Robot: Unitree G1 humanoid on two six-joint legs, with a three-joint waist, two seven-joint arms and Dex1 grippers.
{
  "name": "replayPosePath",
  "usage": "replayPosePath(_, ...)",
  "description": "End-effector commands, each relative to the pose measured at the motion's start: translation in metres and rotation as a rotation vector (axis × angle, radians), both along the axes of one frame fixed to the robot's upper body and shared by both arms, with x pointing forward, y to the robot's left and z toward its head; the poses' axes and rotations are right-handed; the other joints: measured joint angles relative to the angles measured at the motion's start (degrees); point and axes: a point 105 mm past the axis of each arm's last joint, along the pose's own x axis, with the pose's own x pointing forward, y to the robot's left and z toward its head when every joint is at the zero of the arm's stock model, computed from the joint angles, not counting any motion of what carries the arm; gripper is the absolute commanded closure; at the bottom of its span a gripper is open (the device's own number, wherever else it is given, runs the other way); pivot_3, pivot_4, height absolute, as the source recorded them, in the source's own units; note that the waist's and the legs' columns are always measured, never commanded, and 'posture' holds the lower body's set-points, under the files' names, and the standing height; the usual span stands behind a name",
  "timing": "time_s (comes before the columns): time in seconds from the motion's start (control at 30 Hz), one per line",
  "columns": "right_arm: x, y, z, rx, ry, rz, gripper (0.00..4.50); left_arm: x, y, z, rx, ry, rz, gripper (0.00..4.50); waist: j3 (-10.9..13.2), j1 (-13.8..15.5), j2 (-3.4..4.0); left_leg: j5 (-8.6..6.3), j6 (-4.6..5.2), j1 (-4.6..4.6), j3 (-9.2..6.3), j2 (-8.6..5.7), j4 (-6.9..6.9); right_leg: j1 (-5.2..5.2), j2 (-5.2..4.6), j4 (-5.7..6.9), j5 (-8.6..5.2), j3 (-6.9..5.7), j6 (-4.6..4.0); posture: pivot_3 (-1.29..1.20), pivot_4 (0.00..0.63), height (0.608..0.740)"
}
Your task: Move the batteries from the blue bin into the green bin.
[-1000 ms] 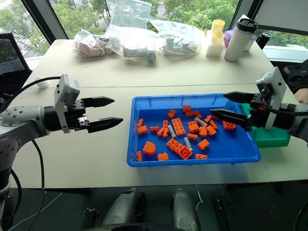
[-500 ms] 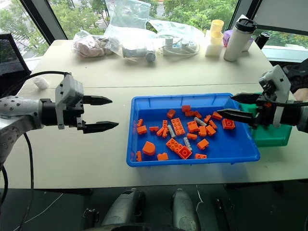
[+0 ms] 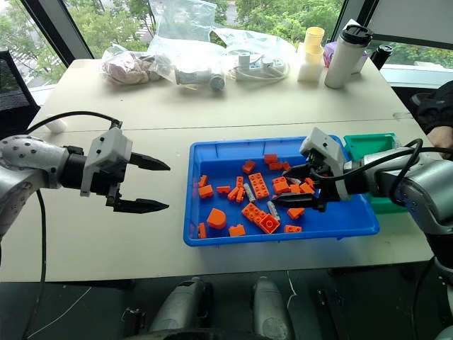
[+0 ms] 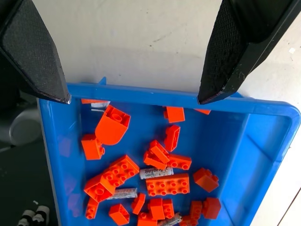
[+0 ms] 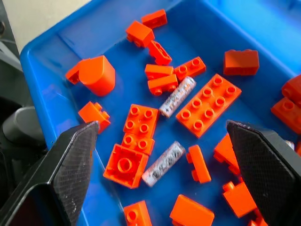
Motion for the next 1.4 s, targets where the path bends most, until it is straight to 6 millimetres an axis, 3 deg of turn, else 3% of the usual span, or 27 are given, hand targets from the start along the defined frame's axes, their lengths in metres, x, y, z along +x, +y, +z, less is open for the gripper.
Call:
replayPosePath(0.03, 0.012, 0.018, -0.008, -0.043, -0.049, 0.044, 0.05, -0.004, -0.006, 0.0, -0.002, -0.04, -0.003, 0.0, 0.0, -0.2, -0.01, 0.0, 0.0, 0.0, 0.0, 0.0, 0.0, -0.02, 0.01, 0.03, 0.0, 0.0, 0.0, 0.0, 0.15, 0.74)
replayPosePath(0.2, 0.025, 0.037, -0.015, -0.054, -0.078, 0.058, 0.05, -0.005, -0.006, -0.006, -0.003, -0.045, 0.027, 0.0, 0.0, -0.1, -0.04, 0.01, -0.01, -0.08, 0.07, 0.0, 0.03, -0.3, 0.02, 0.38, -0.01, 0.07, 0.0, 0.0, 0.15, 0.74)
replayPosePath(0.43, 0.025, 0.055, -0.024, -0.057, -0.09, 0.14, 0.05, -0.003, -0.009, -0.01, -0.015, -0.05, 0.043, 0.0, 0.0, 0.0, -0.05, 0.01, -0.01, -0.09, 0.06, -0.04, 0.09, -0.26, 0.02, 0.4, -0.01, 0.06, 0.0, 0.0, 0.15, 0.74)
replayPosePath(0.63, 0.032, 0.055, -0.044, -0.101, -0.061, 0.138, 0.05, 0.0, -0.01, -0.016, -0.013, -0.051, 0.077, 0.0, 0.0, -0.1, -0.05, 0.01, -0.01, -0.08, 0.07, -0.04, 0.1, -0.28, 0.04, 0.44, -0.01, 0.06, 0.0, 0.0, 0.15, 0.74)
replayPosePath(0.97, 0.042, 0.051, -0.061, -0.192, -0.056, 0.111, 0.05, -0.002, -0.014, -0.015, -0.035, -0.046, 0.087, 0.0, 0.0, 0.0, -0.05, 0.01, -0.02, -0.08, 0.07, -0.04, 0.11, -0.31, 0.04, 0.5, -0.01, 0.06, 0.0, 0.0, 0.15, 0.74)
replayPosePath(1.07, 0.044, 0.05, -0.067, -0.234, -0.074, 0.123, 0.81, -0.001, -0.015, -0.014, -0.043, -0.048, 0.088, 0.0, 0.0, -0.1, -0.05, 0.02, -0.03, -0.08, 0.07, -0.04, 0.12, -0.31, 0.05, 0.5, -0.01, 0.06, 0.0, 0.0, 0.15, 0.74)
replayPosePath(1.3, 0.043, 0.053, -0.07, -0.265, -0.104, 0.146, 4.41, 0.001, -0.015, -0.012, -0.049, -0.055, 0.088, 0.0, 0.0, 0.0, -0.06, 0.02, -0.03, -0.08, 0.07, -0.04, 0.12, -0.3, 0.05, 0.51, -0.01, 0.06, 0.0, 0.0, 0.15, 0.74)
replayPosePath(1.4, 0.043, 0.053, -0.063, -0.246, -0.118, 0.133, 4.47, 0.001, -0.015, -0.011, -0.048, -0.058, 0.087, 0.0, 0.0, 0.0, -0.06, 0.02, -0.03, -0.08, 0.07, -0.04, 0.12, -0.3, 0.05, 0.51, -0.01, 0.06, 0.0, 0.0, 0.15, 0.74)
